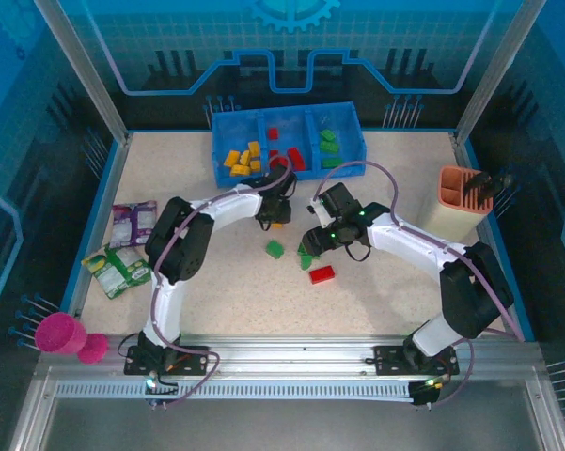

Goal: Sort the legos into containers by color
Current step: Pick up the lego from the center of the table, then place the lego in the container.

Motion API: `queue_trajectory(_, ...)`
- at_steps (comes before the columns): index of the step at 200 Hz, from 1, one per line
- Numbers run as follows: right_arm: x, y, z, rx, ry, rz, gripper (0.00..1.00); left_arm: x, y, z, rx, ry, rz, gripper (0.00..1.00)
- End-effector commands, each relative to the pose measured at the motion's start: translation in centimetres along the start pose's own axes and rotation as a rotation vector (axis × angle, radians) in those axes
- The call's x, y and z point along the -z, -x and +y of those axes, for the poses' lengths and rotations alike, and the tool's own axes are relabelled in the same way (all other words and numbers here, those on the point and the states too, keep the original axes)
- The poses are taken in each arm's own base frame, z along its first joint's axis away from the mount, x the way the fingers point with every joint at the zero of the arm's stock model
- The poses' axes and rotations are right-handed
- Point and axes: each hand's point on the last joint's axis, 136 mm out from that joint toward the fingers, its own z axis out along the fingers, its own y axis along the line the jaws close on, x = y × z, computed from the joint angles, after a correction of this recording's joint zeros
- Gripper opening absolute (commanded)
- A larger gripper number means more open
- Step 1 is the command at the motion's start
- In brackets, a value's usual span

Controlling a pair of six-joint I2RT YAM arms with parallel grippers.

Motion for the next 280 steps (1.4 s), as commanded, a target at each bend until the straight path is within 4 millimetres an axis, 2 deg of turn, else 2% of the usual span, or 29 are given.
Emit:
queue_trajectory(1,0.6,0.5,1.0,0.027,0.027,-0.009,0.71,5.6,6.1,0.8,0.013,-0.033,-0.154,0.22)
queue_trajectory(33,0.3,0.7,1.6,0.033,0.032,-0.002,0.71,8.1,11.5,3.2,0.052,-0.02,-0.279,0.22)
queue_trajectory(60,-0.1,0.9,2.2,0.058,0.023,0.007,0.72,8.6,15.1,5.0,0.064,0.017,-0.353,0.21)
queue_trajectory(88,-0.4,1.4,2.7,0.064,0.022,0.006,0.72,7.8,17.7,6.5,0.065,0.07,-0.398,0.21)
queue_trajectory(127,-0.8,2.5,3.9,0.103,0.023,-0.011,0.72,4.0,20.4,9.5,0.101,0.121,-0.407,0.2)
queue_trajectory(148,-1.2,2.7,4.7,0.134,0.015,-0.002,0.72,1.9,21.2,10.7,0.117,0.139,-0.39,0.2)
queue_trajectory(165,-1.5,2.9,5.3,0.149,0.016,0.0,0.72,1.3,22.1,11.1,0.12,0.144,-0.4,0.21)
queue_trajectory(199,-1.9,2.5,6.6,0.167,0.024,0.02,0.72,1.5,22.7,11.0,0.118,0.141,-0.397,0.23)
queue_trajectory(245,-2.9,2.8,8.1,0.214,0.023,0.029,0.73,0.9,22.2,11.2,0.123,0.142,-0.379,0.27)
queue_trajectory(260,-3.2,3.0,8.6,0.231,0.024,0.03,0.73,0.9,22.1,11.2,0.124,0.142,-0.376,0.37)
queue_trajectory(280,-3.7,3.3,9.0,0.249,0.024,0.032,0.74,1.5,22.2,11.2,0.114,0.146,-0.379,0.58)
